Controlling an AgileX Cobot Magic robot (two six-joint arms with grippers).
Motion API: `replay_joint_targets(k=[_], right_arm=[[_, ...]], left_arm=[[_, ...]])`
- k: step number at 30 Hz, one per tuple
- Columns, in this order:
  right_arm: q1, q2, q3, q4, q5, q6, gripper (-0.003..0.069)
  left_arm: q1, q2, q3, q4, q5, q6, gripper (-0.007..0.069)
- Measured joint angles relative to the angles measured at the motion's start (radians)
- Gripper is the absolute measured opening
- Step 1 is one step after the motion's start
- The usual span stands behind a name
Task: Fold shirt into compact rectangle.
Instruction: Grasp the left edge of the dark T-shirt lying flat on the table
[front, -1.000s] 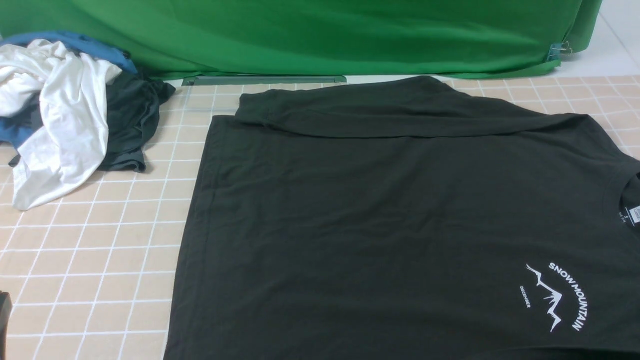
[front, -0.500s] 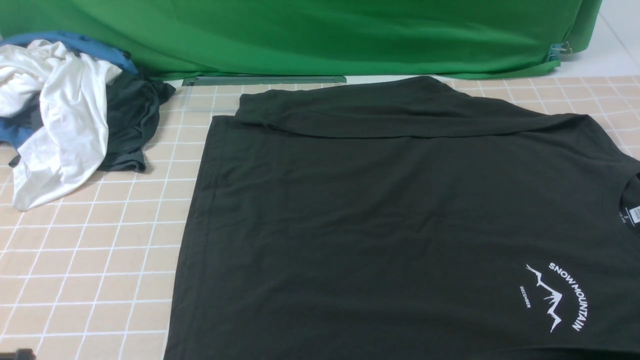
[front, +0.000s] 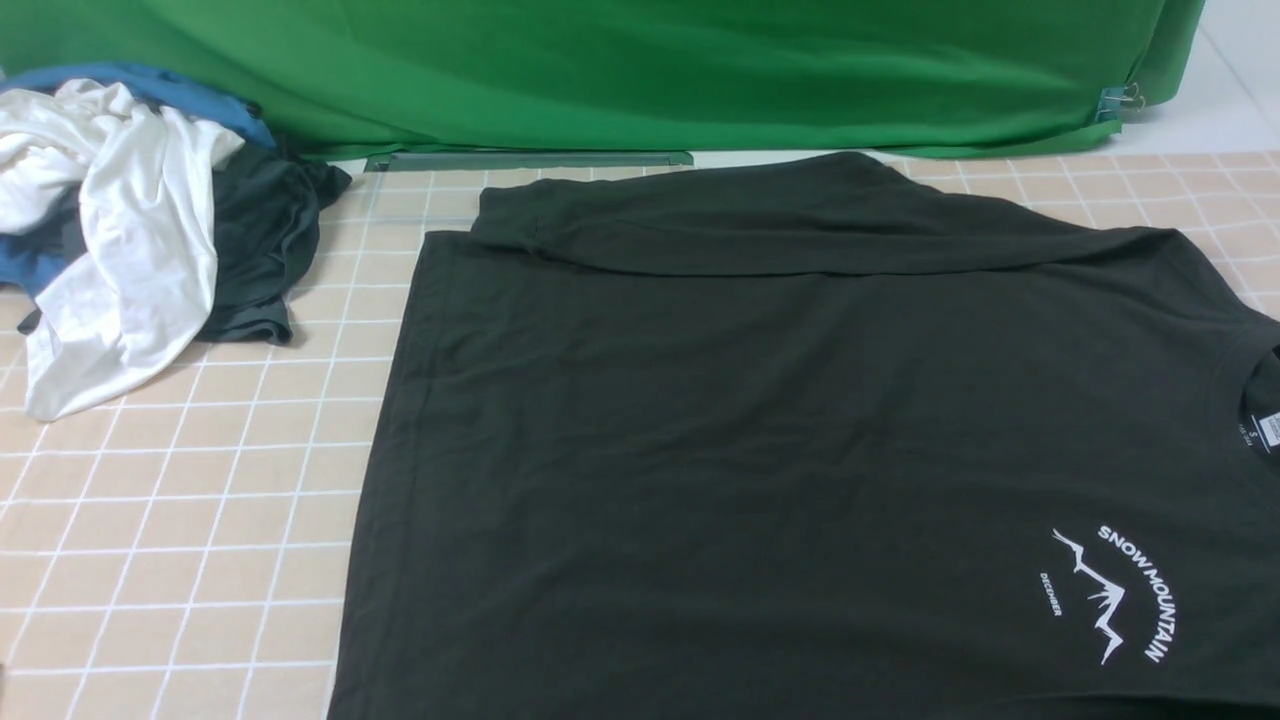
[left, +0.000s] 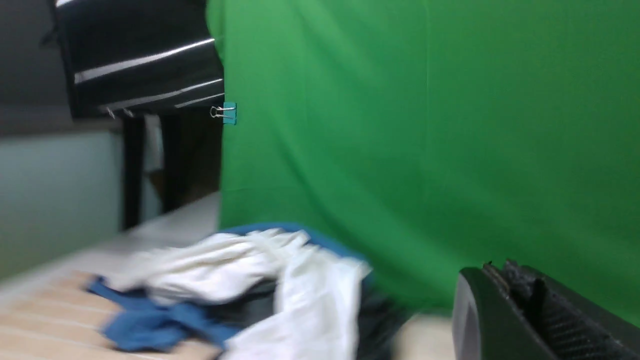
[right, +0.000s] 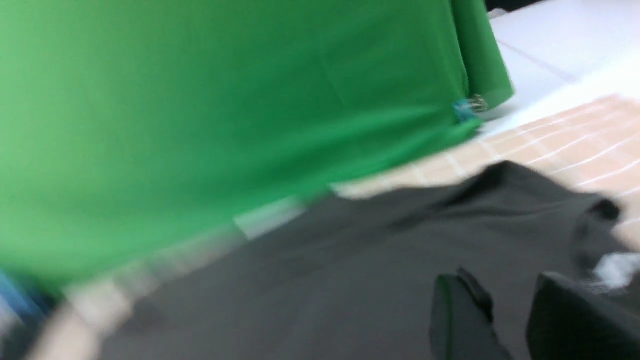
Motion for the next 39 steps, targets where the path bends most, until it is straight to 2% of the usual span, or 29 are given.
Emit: replay_joint_targets(k=[2, 4, 9, 12, 15, 17, 19, 20, 22, 23, 25, 26, 28, 30, 31, 32, 34, 35, 36, 39], right_arm=[[0.0, 0.0, 0.0, 0.013, -0.03, 0.088, 0.0247], [0.0, 0.0, 0.0, 0.019, -0.044, 0.113, 0.0247], [0.0, 0.0, 0.0, 0.022, -0.046, 0.091, 0.0247], [0.001, 0.0, 0.0, 0.022, -0.117, 0.095, 0.0246], [0.001, -0.001, -0.043, 0.02, -0.162, 0.061, 0.0199], [0.001, 0.012, -0.151, -0.001, -0.145, -0.008, 0.0125], [0.001, 0.057, -0.299, -0.017, -0.074, -0.091, 0.0056], [0.001, 0.07, -0.33, -0.018, -0.064, -0.099, 0.0052], [0.001, 0.162, -0.507, -0.026, 0.08, -0.205, 0.0045], [0.001, 0.235, -0.614, -0.028, 0.166, -0.255, 0.0054], [0.001, 0.317, -0.716, -0.03, 0.278, -0.303, 0.0075], [0.001, 0.39, -0.798, -0.031, 0.403, -0.342, 0.0105], [0.001, 0.496, -0.905, -0.031, 0.554, -0.386, 0.014], [0.001, 0.609, -0.991, -0.031, 0.742, -0.443, 0.0177], [0.001, 0.618, -1.002, -0.031, 0.757, -0.447, 0.0181], [0.001, 0.679, -1.024, -0.027, 0.848, -0.473, 0.0186], [0.001, 0.723, -1.019, -0.015, 0.911, -0.497, 0.0184], [0.001, 0.73, -1.016, -0.01, 0.913, -0.502, 0.0183], [0.001, 0.744, -0.986, 0.009, 0.932, -0.517, 0.0171], [0.001, 0.747, -0.924, 0.029, 0.936, -0.538, 0.0151]], left_arm=[[0.0, 0.0, 0.0, -0.011, -0.037, -0.139, 0.002], [0.0, 0.0, 0.0, -0.018, -0.072, -0.266, 0.002], [0.0, 0.0, 0.0, 0.028, -0.163, -0.37, 0.002], [0.0, 0.0, 0.0, 0.056, -0.273, -0.453, 0.002], [0.0, -0.001, -0.016, 0.128, -0.422, -0.502, 0.002], [0.0, -0.002, -0.099, 0.191, -0.36, -0.532, 0.002], [0.0, -0.002, -0.23, 0.273, -0.155, -0.589, 0.002], [0.0, -0.001, -0.244, 0.29, -0.13, -0.595, 0.002], [0.0, 0.039, -0.409, 0.336, 0.175, -0.632, 0.002], [0.0, 0.078, -0.479, 0.342, 0.314, -0.595, 0.002], [0.0, 0.148, -0.554, 0.326, 0.475, -0.488, 0.002], [0.0, 0.224, -0.598, 0.28, 0.585, -0.376, 0.002], [0.0, 0.314, -0.644, 0.198, 0.728, -0.257, 0.002], [0.0, 0.478, -0.676, 0.055, 0.896, -0.115, 0.002], [0.0, 0.492, -0.676, 0.027, 0.906, -0.102, 0.002], [0.0, 0.603, -0.676, -0.067, 0.966, 0.013, 0.002], [0.0, 0.722, -0.673, -0.188, 1.009, 0.152, 0.002], [0.0, 0.747, -0.672, -0.199, 1.017, 0.163, 0.002], [-0.005, 0.842, -0.667, -0.263, 1.047, 0.231, 0.0016], [-0.043, 0.968, -0.666, -0.272, 1.075, 0.264, 0.0015]])
